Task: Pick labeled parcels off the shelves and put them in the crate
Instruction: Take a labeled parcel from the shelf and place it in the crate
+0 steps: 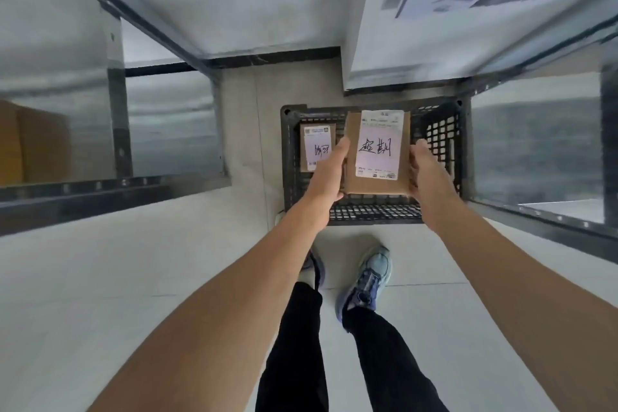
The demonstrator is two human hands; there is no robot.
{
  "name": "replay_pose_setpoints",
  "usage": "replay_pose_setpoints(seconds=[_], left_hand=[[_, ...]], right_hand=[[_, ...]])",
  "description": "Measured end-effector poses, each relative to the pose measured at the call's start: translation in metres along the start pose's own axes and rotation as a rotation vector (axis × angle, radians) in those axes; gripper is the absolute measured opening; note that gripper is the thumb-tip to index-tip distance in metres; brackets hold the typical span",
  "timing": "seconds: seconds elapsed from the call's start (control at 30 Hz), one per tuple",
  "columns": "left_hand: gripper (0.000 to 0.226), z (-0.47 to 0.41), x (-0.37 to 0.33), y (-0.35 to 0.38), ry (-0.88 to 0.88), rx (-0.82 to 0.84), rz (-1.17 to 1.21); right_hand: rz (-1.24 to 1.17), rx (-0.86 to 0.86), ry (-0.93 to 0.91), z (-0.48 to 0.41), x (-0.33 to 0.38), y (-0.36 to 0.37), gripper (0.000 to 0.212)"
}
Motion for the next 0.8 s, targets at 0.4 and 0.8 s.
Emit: replay_pose_setpoints(seconds=[0.4, 0.8], left_hand=[[0.063, -0.173, 0.052, -0.018, -0.094, -0.060, -0.058], [0.071, -0.234, 0.062, -0.019, -0.100, -0.081, -0.099]], right_hand=[[0.133, 0.005, 0.142, -0.155, -0.091, 0.034, 0.060], [0.120, 0.074, 0.150, -0.206, -0.115, 0.053, 0.057]])
Point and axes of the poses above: each hand's wrist, its own z-axis away from the middle knuckle, its own y-axis out of the palm, x = y × z, the point moved 9 cm from there along -z, towards the middle knuckle, and after that the axes turned 5 degrees about -y, right-handed, at the moved point
